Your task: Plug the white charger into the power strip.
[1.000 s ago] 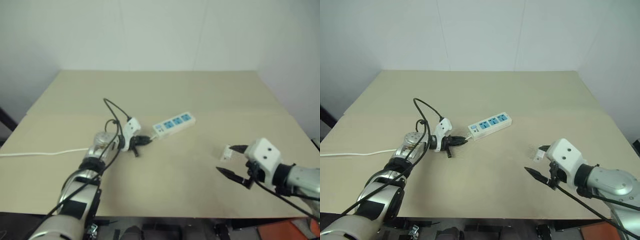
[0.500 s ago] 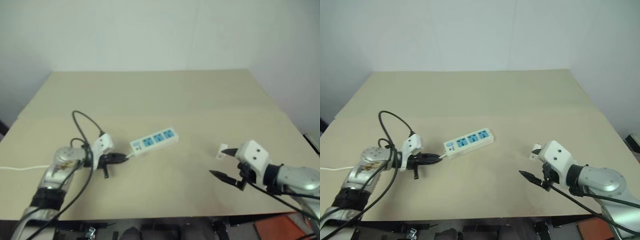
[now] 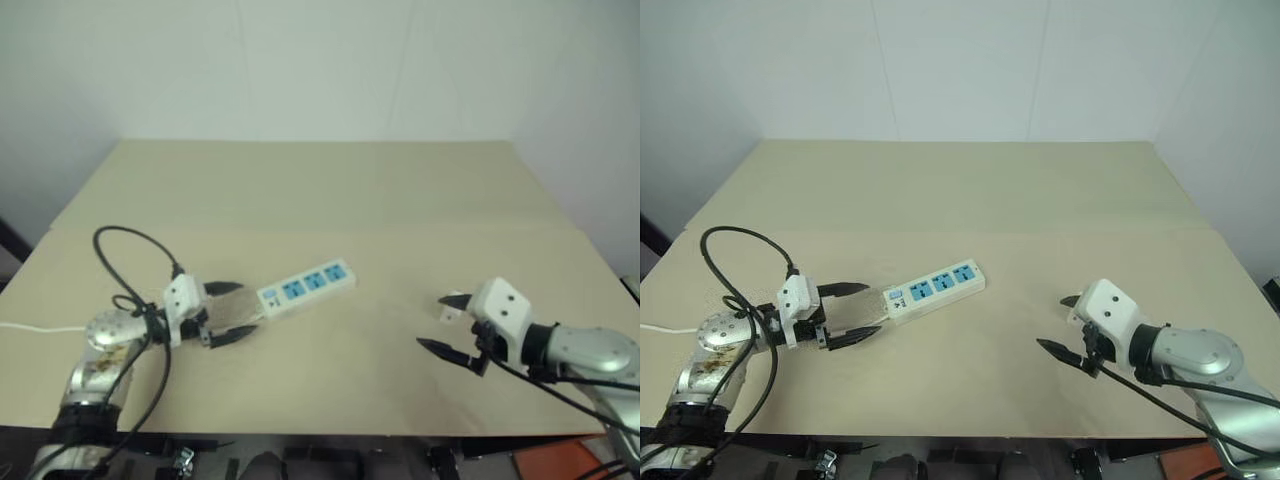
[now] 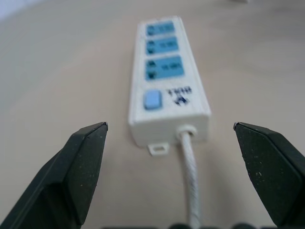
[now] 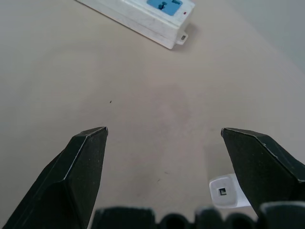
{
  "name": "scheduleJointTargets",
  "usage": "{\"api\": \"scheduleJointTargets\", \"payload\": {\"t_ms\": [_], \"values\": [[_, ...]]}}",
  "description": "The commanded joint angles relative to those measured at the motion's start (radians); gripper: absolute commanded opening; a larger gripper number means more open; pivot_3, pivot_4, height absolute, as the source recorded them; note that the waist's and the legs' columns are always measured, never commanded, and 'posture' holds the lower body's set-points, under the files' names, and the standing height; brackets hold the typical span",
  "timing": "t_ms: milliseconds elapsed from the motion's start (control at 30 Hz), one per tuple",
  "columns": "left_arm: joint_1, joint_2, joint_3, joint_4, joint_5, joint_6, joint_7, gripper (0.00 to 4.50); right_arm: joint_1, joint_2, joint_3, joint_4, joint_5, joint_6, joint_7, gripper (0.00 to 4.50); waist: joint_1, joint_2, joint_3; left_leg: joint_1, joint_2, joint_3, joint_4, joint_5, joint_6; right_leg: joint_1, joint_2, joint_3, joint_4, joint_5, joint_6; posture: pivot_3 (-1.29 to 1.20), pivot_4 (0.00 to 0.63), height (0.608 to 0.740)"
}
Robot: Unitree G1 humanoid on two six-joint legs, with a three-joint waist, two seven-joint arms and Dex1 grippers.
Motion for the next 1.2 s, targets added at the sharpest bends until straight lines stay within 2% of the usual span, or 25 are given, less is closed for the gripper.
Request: {"api": "scheduleJointTargets", "payload": {"t_ms": [33,200,633,933,1100,1200], "values": [[-0.044,-0.033,0.014,0.053,-0.019,-0.095,0.007,4.46,0.005,0.003,-0.025,-0.033,0.010,-0.016,0.002,4.50,0.000,0.000,0.000,0.000,0.000,0.000,0.000,0.000,0.000,0.000,0.000,0.000,0.000,0.000,0.000,0.00,0.150,0.740],[-0.092,-0.084,-0.009,0.157,-0.039,-0.137,-0.041,4.46,0.022,0.005,-0.039,-0.050,0.011,-0.002,-0.019,4.50,0.000,0.000,0.000,0.000,0.000,0.000,0.000,0.000,0.000,0.000,0.000,0.000,0.000,0.000,0.000,0.00,0.150,0.740],[-0.219,-0.190,-0.081,0.503,0.050,-0.296,-0.072,4.46,0.096,0.005,-0.100,-0.097,0.001,0.017,-0.069,4.50,-0.001,-0.001,-0.001,0.000,-0.001,0.000,0.000,0.000,0.000,0.000,0.000,0.000,0.000,0.000,0.000,0.00,0.150,0.740],[-0.259,-0.229,-0.085,0.581,0.051,-0.322,-0.088,4.46,0.103,0.003,-0.103,-0.099,0.000,0.016,-0.088,4.50,0.009,-0.001,-0.002,0.002,-0.001,0.000,0.001,0.000,0.000,0.003,0.000,0.000,0.000,0.000,0.001,0.00,0.150,0.740],[-0.266,-0.221,-0.105,0.575,0.064,-0.270,-0.121,3.32,0.095,0.000,-0.094,-0.094,-0.001,0.014,-0.094,4.50,0.009,-0.001,-0.002,0.002,-0.001,0.000,0.001,0.000,0.000,0.003,0.000,0.000,0.000,0.000,0.001,0.00,0.150,0.740],[-0.264,-0.212,-0.119,0.554,0.066,-0.207,-0.139,3.25,0.090,-0.002,-0.091,-0.095,-0.001,0.014,-0.096,4.50,0.010,-0.001,-0.002,0.002,-0.001,0.000,0.001,0.000,0.000,0.003,0.000,0.000,0.000,0.000,0.001,0.00,0.150,0.740]]}}
